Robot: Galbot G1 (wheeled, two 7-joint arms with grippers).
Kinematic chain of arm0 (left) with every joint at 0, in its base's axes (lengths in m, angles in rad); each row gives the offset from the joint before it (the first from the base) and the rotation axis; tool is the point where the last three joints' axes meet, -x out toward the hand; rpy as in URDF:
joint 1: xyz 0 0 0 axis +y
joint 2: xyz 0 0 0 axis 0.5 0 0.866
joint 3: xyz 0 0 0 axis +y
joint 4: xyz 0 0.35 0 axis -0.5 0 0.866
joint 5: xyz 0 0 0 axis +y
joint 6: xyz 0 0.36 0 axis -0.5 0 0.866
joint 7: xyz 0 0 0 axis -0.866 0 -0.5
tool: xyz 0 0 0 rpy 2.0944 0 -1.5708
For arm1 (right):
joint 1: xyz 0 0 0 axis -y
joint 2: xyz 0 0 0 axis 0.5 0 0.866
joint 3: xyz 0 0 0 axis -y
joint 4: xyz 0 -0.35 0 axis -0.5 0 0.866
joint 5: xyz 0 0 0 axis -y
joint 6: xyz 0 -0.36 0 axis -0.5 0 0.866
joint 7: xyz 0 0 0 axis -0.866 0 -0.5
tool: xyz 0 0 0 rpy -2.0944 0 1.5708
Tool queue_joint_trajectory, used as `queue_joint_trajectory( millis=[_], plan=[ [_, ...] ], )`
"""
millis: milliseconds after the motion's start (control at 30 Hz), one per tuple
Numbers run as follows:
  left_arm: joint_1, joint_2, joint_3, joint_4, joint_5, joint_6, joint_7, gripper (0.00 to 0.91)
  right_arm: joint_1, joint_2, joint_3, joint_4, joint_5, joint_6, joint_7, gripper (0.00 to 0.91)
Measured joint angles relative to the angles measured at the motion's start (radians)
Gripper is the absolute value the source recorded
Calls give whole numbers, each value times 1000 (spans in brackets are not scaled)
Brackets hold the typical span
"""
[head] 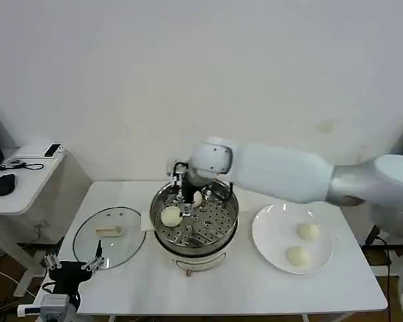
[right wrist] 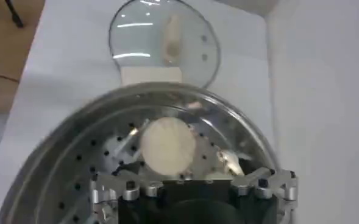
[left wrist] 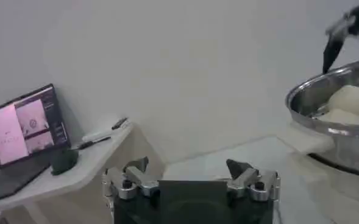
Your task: Take steamed baozi put them in steamer then cover it.
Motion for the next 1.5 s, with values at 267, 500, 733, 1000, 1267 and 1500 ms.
queue_joint_trajectory(
  millis=[267, 500, 733, 1000, 1267, 1500],
  plan=[
    [-6, 1, 19, 5, 11, 1, 0, 907, -8, -254, 15, 116, -155, 74, -95, 907],
    [4, -2, 30, -1, 18, 1, 1, 907, -77, -458, 42, 204, -296, 151, -149, 907],
    [17, -4, 34, -7, 28, 1, 5, 907, -237, -618, 123, 241, -430, 218, -173, 907],
    [34, -4, 27, -8, 34, -1, 5, 907, -497, -703, 285, 247, -537, 268, -188, 907],
    [46, -6, 16, -9, 34, -1, 5, 907, -637, -703, 375, 219, -589, 288, -192, 907],
    [47, -8, 9, -7, 33, -2, 5, 907, -678, -678, 396, 178, -611, 299, -192, 907]
  ],
)
